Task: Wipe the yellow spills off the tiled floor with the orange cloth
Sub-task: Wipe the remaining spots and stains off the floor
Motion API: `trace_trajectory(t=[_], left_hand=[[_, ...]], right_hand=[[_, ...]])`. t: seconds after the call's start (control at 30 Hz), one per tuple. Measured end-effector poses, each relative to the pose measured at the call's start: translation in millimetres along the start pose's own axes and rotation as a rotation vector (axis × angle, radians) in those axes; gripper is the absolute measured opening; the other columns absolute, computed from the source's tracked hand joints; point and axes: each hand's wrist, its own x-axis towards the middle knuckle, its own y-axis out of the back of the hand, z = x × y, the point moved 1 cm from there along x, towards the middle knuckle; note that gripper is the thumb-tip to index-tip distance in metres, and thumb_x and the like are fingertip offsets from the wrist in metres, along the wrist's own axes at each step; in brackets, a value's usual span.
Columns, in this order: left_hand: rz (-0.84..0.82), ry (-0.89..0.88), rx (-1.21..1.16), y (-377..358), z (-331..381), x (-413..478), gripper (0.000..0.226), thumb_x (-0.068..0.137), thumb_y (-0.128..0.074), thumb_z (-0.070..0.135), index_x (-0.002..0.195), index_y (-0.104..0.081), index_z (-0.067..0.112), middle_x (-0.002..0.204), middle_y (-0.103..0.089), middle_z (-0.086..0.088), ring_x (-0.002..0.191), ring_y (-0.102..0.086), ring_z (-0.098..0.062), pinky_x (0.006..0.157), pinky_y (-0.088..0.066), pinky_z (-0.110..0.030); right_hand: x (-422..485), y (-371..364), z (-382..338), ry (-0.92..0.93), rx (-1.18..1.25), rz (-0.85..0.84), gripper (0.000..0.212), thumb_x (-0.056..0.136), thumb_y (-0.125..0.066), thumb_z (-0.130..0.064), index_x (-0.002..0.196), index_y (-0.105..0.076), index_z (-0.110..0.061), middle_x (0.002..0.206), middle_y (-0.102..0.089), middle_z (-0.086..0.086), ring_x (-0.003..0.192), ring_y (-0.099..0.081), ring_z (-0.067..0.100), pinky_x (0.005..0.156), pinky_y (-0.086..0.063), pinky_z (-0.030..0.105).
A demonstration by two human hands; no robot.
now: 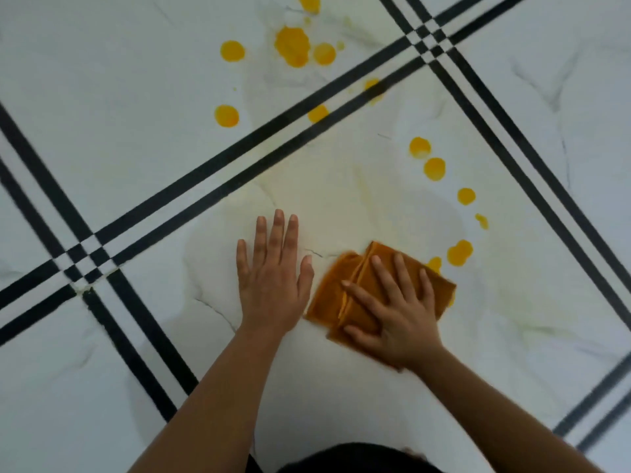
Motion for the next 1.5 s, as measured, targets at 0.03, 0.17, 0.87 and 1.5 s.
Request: trace_trajectory(t=[0.03, 0.17, 0.87, 1.5], left_hand=[[-0.012, -0.025, 0.007, -3, 5, 1, 0.06, 0.094, -0.022, 0.042, 0.148, -0.02, 0.016, 0.154, -0.022, -0.007, 0.142, -0.019, -0.027, 0.109, -0.009, -0.047], [-0.016, -0.033, 0.024, -11, 15, 13, 0.061, 0.094, -0.022, 0.042, 0.148, -0.02, 0.014, 0.154, -0.022, -0.009, 0.142, -0.019, -0.028, 0.11, -0.009, -0.047], [-0.1, -0.289, 0.168, -19, 73, 20, 0.061, 0.092, -0.025, 0.041, 0.148, -0.019, 0.016, 0.154, -0.023, -0.008, 0.142, -0.02, -0.027, 0.11, -0.008, -0.046], [-0.045, -0.527, 0.189, -35, 107, 36, 0.061, 0.092, -0.027, 0.039, 0.147, -0.026, 0.013, 0.153, -0.028, -0.009, 0.14, -0.025, -0.028, 0.109, -0.011, -0.047]], right_hand=[[21, 1, 15, -0.036, -0.01, 0.024, 0.066, 0.078, -0.032, -0.075, 0.138, -0.03, -0.049, 0.155, -0.02, 0.003, 0.143, -0.009, 0.03, 0.109, -0.012, 0.058], [111, 21, 38, -0.315, 0.046, 0.051, 0.065, 0.08, -0.03, -0.072, 0.141, -0.017, -0.051, 0.158, -0.006, 0.001, 0.144, 0.005, 0.028, 0.11, 0.0, 0.057], [13, 17, 130, -0.224, 0.011, 0.078, 0.067, 0.08, -0.031, -0.072, 0.141, -0.02, -0.049, 0.157, -0.014, 0.004, 0.143, -0.003, 0.031, 0.109, -0.004, 0.056], [-88, -3, 119, -0.265, -0.008, 0.066, 0.067, 0.08, -0.036, -0.07, 0.141, -0.026, -0.044, 0.154, -0.019, 0.003, 0.143, -0.009, 0.031, 0.109, -0.014, 0.058]])
